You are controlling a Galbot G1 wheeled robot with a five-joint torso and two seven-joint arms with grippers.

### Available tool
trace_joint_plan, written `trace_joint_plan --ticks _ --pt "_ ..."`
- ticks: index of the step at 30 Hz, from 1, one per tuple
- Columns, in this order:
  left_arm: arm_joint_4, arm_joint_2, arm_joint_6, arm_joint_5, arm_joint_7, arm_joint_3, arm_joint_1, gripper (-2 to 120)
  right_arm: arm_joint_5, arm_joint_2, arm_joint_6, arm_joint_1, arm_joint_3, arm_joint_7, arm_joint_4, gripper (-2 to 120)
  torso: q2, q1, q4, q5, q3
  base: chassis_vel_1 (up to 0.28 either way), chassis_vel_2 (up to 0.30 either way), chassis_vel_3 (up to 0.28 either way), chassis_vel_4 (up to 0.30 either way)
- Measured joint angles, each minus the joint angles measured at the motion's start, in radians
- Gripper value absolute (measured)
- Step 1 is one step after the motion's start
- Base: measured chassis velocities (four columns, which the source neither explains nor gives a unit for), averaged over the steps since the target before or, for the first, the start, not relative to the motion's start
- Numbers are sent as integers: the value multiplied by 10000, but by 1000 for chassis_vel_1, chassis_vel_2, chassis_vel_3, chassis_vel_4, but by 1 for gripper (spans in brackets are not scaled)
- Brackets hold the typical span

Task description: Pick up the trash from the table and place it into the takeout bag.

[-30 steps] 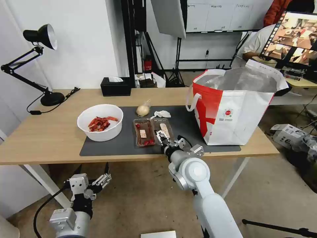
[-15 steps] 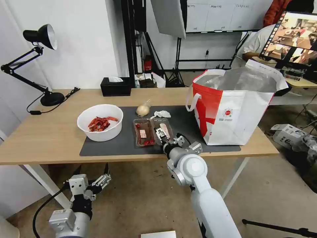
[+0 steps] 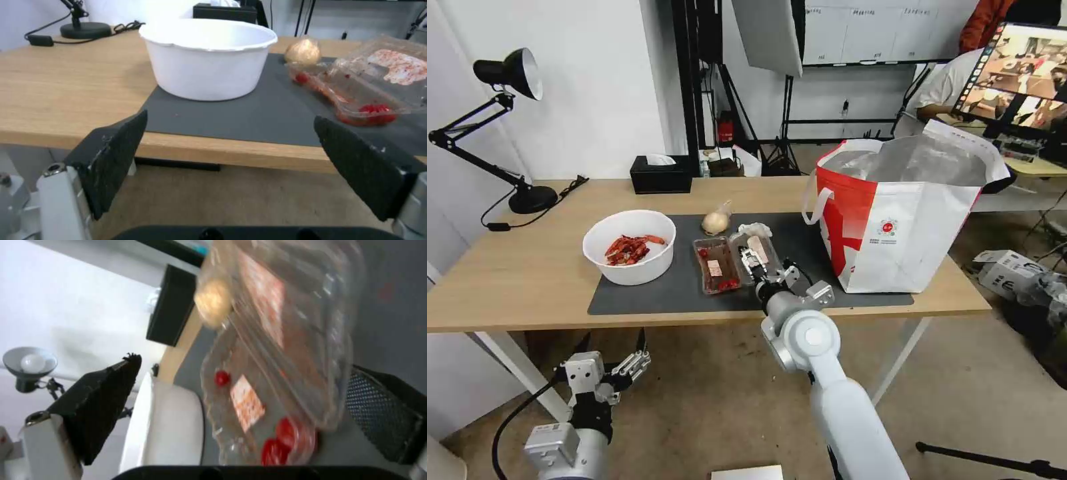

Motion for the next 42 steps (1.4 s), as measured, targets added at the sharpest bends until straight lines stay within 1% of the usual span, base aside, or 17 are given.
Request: trace_joint_plan --ticks 1,4,13,20,24,26,27,28,29,30,31,32,33,35,42 --pt "0 0 0 0 0 0 0 100 0 0 0 0 0 0 0 100 0 0 0 0 0 0 0 0 0" --pt "24 2 -3 -10 -1 0 -4 100 -867 -84 70 16 -111 -411 -49 100 0 0 0 0 0 0 0 0 0" --pt "52 59 -4 -51 -4 -24 -60 100 -1195 -170 62 242 -142 -848 -131 100 0 0 0 0 0 0 0 0 0" --pt "81 122 -4 -131 -5 -35 -117 100 -1415 -155 44 425 -282 -1045 -219 100 -1 0 0 0 0 0 0 0 0" --pt "112 163 -4 -173 -6 -46 -144 100 -1647 -161 5 550 -440 -1326 -311 100 0 0 0 0 0 0 0 0 0" --pt "129 195 -4 -214 -6 -64 -162 100 -1302 -180 -731 703 -570 -1458 -335 100 0 0 0 -1 0 0 0 0 0" --pt "129 195 -4 -214 -6 -64 -162 100 -1302 -180 -731 703 -570 -1458 -335 100 0 0 0 -1 0 0 0 0 0" --pt "129 200 -4 -221 -6 -70 -162 100 -1107 -179 -921 728 -574 -1430 -331 100 0 0 0 -1 0 0 0 0 0" --pt "130 206 -4 -230 -9 -80 -163 100 -783 -164 -1168 760 -578 -1361 -315 100 0 0 0 -1 0 0 0 0 0" --pt "131 227 -4 -259 -10 -101 -164 100 -75 -93 -1615 852 -575 -1103 -280 100 -1 0 0 -1 0 0 0 0 0" --pt "131 227 -4 -259 -10 -101 -164 100 -75 -93 -1615 852 -575 -1103 -280 100 -1 0 0 -1 0 0 0 0 0" --pt "132 244 -4 -277 -13 -118 -167 100 425 -21 -1878 922 -561 -898 -275 100 0 0 1 -1 0 0 0 0 0" --pt "132 244 -4 -277 -13 -118 -167 100 425 -21 -1878 922 -561 -898 -275 100 0 0 1 -1 0 0 0 0 0" --pt "162 318 -4 -372 -21 -164 -203 100 1399 167 -2079 1102 -530 -486 -448 100 0 0 1 -1 0 0 0 0 0" --pt "281 484 -4 -538 -28 -180 -347 100 1926 175 -1982 1256 -330 -253 -671 100 0 0 -1 0 0 0 0 0 0"
